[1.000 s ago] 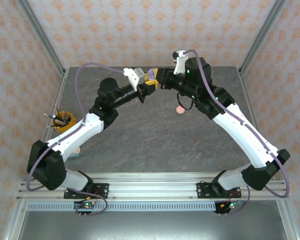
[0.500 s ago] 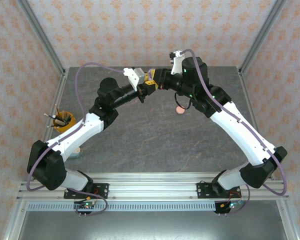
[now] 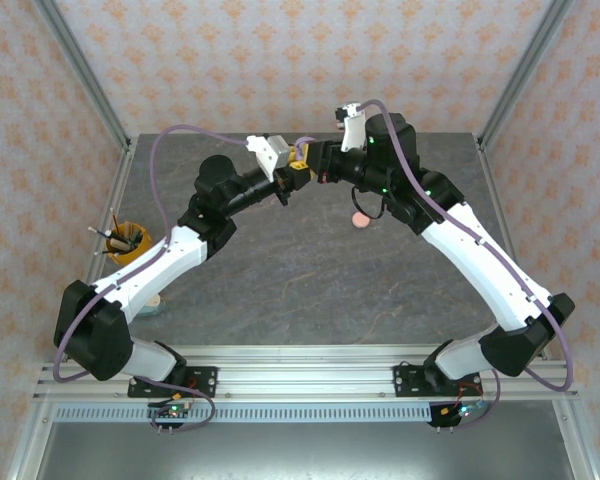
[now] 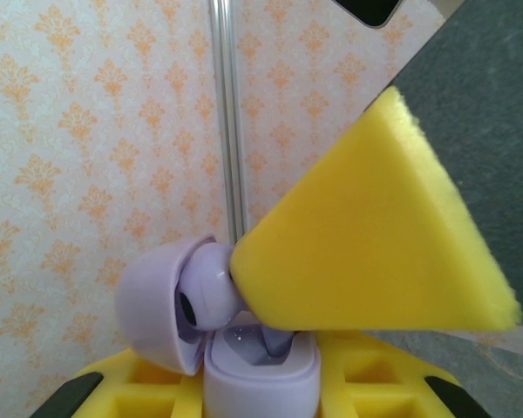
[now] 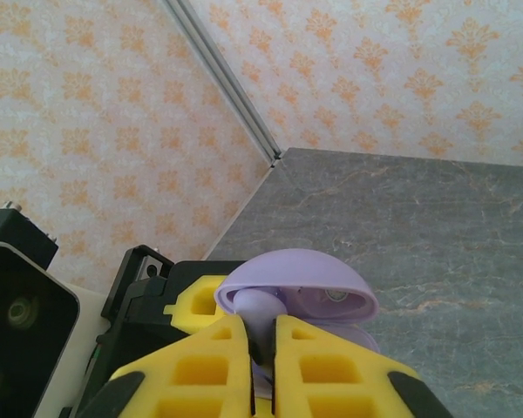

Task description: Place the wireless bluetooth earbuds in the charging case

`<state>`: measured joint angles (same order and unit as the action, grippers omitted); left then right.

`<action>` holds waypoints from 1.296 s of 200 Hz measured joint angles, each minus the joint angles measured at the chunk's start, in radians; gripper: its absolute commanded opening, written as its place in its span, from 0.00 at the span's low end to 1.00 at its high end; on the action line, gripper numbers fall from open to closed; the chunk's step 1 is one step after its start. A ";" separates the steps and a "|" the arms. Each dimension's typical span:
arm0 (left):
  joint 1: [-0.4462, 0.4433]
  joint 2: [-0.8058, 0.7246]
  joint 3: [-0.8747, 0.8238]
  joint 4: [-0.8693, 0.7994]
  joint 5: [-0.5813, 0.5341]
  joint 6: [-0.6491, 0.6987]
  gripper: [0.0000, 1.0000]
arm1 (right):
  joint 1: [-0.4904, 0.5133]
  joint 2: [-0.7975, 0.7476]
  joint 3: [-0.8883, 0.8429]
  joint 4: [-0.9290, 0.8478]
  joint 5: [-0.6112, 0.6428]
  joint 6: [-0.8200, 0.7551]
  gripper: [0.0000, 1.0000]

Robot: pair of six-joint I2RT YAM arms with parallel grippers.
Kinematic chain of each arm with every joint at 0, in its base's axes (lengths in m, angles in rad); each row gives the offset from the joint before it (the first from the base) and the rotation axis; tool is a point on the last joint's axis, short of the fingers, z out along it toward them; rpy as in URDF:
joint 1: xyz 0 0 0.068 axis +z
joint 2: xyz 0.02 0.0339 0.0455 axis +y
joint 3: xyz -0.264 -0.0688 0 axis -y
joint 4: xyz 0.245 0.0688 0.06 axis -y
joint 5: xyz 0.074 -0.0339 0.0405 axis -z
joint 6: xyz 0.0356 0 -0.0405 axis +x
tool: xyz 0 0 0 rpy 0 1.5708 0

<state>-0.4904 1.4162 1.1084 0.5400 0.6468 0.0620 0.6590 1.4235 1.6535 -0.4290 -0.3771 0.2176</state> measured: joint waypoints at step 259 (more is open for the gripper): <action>-0.001 -0.003 -0.039 0.025 -0.006 0.019 0.00 | -0.387 0.247 0.132 -0.251 0.198 0.300 0.59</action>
<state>-0.4911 1.4136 1.0695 0.5652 0.6403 0.0811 0.2718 1.6703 1.7859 -0.6800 -0.1791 0.5179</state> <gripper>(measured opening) 0.230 0.589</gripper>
